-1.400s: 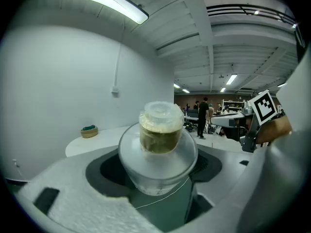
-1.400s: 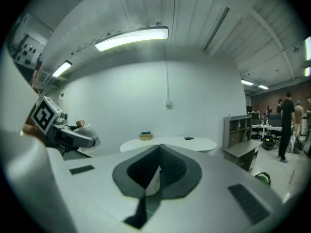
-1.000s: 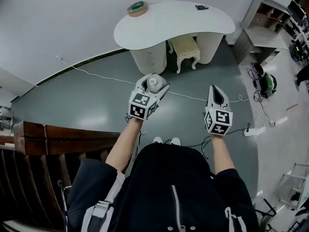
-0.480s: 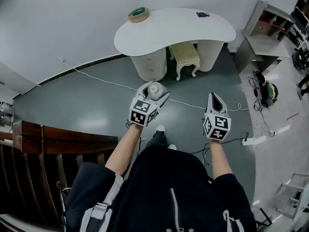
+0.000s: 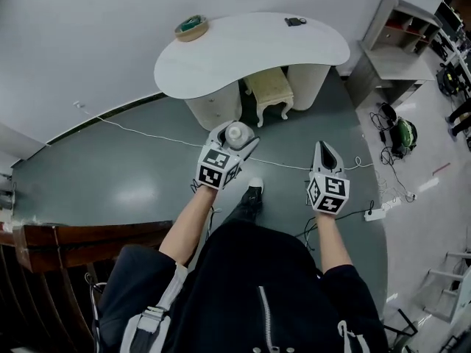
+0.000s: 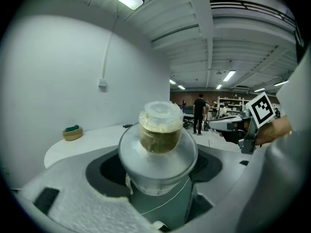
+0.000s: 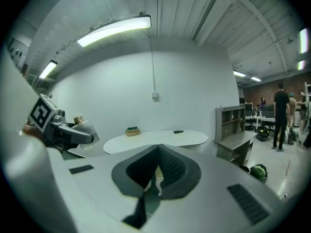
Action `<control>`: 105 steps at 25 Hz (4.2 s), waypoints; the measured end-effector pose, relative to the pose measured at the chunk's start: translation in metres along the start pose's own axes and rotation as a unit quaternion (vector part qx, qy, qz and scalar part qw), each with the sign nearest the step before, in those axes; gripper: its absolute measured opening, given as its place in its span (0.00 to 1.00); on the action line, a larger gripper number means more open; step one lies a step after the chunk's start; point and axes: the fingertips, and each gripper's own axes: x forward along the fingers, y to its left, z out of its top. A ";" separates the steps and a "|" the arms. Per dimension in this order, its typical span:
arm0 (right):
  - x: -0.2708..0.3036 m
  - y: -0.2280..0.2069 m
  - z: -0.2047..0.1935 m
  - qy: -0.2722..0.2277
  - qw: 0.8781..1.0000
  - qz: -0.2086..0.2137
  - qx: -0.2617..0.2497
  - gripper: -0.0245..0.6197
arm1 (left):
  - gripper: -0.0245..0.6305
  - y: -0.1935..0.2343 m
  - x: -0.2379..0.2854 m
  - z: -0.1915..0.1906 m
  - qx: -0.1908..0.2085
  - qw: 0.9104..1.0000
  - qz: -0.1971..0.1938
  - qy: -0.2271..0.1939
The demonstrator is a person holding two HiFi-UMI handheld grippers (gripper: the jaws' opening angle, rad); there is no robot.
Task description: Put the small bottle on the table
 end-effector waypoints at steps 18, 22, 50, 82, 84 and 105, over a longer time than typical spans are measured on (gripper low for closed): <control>0.212 -0.061 0.057 0.009 0.999 -0.052 0.011 0.04 | 0.56 0.132 0.207 0.069 0.038 0.996 -0.075 0.013; 0.235 -0.078 0.058 0.015 0.998 -0.061 0.012 0.04 | 0.56 0.145 0.237 0.075 0.031 0.996 -0.083 0.015; 0.541 -0.226 0.157 -0.001 0.994 0.110 -0.007 0.04 | 0.56 0.250 0.481 0.173 -0.010 0.998 0.063 0.022; 0.619 -0.348 0.116 0.084 0.996 0.014 0.032 0.04 | 0.56 0.235 0.673 0.137 -0.024 0.991 -0.067 0.111; 0.612 -0.352 0.107 0.094 0.995 0.006 0.035 0.04 | 0.56 0.229 0.677 0.125 -0.026 0.990 -0.072 0.118; 0.669 -0.306 0.069 0.159 0.987 0.028 0.025 0.04 | 0.56 0.396 0.747 0.091 -0.003 0.991 -0.003 0.130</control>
